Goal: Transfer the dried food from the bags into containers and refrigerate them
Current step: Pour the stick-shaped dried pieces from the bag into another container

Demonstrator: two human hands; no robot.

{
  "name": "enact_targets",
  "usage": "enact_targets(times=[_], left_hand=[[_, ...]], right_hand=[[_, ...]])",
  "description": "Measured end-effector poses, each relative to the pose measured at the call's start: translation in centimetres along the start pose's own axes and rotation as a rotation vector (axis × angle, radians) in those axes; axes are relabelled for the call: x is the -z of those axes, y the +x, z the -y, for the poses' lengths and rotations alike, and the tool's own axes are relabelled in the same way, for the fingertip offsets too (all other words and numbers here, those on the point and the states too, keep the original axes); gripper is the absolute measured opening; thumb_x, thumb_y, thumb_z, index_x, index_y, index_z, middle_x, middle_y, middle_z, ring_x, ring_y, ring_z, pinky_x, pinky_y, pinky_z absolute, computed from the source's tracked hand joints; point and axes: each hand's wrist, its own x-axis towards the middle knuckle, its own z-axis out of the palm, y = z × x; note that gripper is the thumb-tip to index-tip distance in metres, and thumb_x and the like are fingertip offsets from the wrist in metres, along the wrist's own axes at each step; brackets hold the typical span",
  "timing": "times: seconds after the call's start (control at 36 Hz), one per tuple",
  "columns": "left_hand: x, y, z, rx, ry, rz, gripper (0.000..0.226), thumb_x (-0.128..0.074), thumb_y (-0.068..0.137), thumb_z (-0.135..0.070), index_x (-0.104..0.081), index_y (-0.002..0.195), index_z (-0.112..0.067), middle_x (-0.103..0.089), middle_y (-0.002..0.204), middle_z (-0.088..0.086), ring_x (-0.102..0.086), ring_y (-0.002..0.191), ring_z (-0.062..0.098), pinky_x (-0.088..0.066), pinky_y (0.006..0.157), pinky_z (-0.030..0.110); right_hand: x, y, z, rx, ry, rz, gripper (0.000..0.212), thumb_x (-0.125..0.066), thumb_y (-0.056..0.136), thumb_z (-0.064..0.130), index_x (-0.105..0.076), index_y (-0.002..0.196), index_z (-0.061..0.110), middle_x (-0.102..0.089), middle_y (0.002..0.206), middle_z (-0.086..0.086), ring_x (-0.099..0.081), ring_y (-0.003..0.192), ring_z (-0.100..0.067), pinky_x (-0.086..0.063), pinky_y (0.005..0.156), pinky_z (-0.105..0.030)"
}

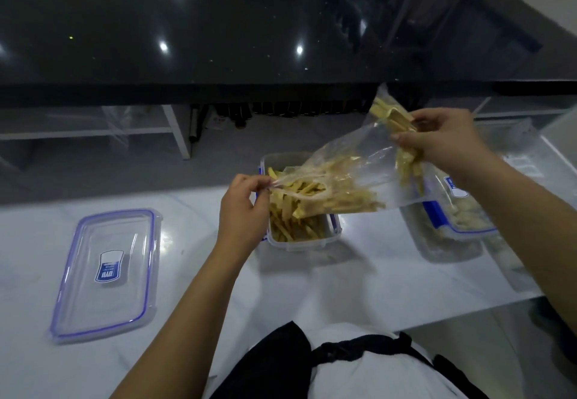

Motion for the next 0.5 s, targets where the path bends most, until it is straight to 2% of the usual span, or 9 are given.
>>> enact_targets(times=[0.08, 0.19, 0.28, 0.36, 0.44, 0.5], left_hand=[[-0.2, -0.1, 0.4, 0.004, -0.024, -0.001, 0.015, -0.059, 0.101, -0.019, -0.065, 0.099, -0.033, -0.056, 0.098, -0.018, -0.059, 0.094, 0.0, -0.042, 0.07, 0.006], [-0.3, -0.4, 0.6, 0.021, -0.054, -0.011, 0.03, -0.058, 0.101, -0.017, -0.061, 0.086, -0.043, -0.056, 0.098, -0.019, -0.06, 0.096, 0.002, -0.048, 0.075, 0.016], [0.1, -0.4, 0.9, 0.006, -0.052, -0.032, 0.039, -0.058, 0.1, -0.014, -0.057, 0.082, -0.05, -0.056, 0.097, -0.02, -0.059, 0.093, -0.005, -0.053, 0.078, 0.022], [0.3, -0.4, 1.2, 0.003, -0.056, -0.043, 0.035, -0.058, 0.1, -0.015, -0.059, 0.086, -0.047, -0.056, 0.098, -0.019, -0.055, 0.094, -0.015, -0.052, 0.074, 0.02], [0.3, -0.4, 1.7, 0.037, -0.065, -0.031, 0.024, -0.059, 0.1, -0.018, -0.062, 0.092, -0.04, -0.057, 0.1, -0.019, -0.055, 0.095, -0.016, -0.05, 0.069, 0.015], [0.3, -0.3, 2.0, 0.049, -0.059, -0.029, 0.02, -0.059, 0.1, -0.019, -0.062, 0.095, -0.038, -0.056, 0.101, -0.021, -0.054, 0.095, -0.018, -0.047, 0.065, 0.008]], right_hand=[[0.4, 0.3, 0.2, 0.019, 0.099, -0.089, 0.024, -0.079, 0.081, 0.006, -0.072, 0.101, 0.016, -0.07, 0.084, 0.0, -0.069, 0.069, -0.007, -0.06, 0.068, -0.027], [-0.2, 0.0, -0.1, 0.0, 0.056, 0.025, 0.023, -0.082, 0.078, 0.009, -0.075, 0.097, 0.018, -0.074, 0.082, -0.001, -0.072, 0.069, -0.011, -0.061, 0.065, -0.026], [-0.3, 0.1, -0.6, -0.007, 0.095, 0.005, 0.021, -0.084, 0.075, 0.012, -0.077, 0.094, 0.016, -0.076, 0.076, -0.001, -0.072, 0.066, -0.013, -0.061, 0.062, -0.026], [0.4, 0.9, -0.9, -0.021, 0.059, 0.038, 0.018, -0.084, 0.075, 0.011, -0.077, 0.088, 0.021, -0.076, 0.076, 0.001, -0.071, 0.068, -0.012, -0.062, 0.061, -0.028], [1.1, 1.2, -1.0, -0.037, -0.023, 0.198, 0.026, -0.079, 0.076, -0.001, -0.078, 0.087, 0.023, -0.077, 0.083, -0.004, -0.074, 0.071, -0.015, -0.061, 0.06, -0.03], [1.6, 1.2, -0.9, -0.034, -0.08, 0.282, 0.034, -0.076, 0.078, -0.004, -0.079, 0.09, 0.028, -0.078, 0.086, -0.005, -0.075, 0.075, -0.017, -0.059, 0.059, -0.026]])
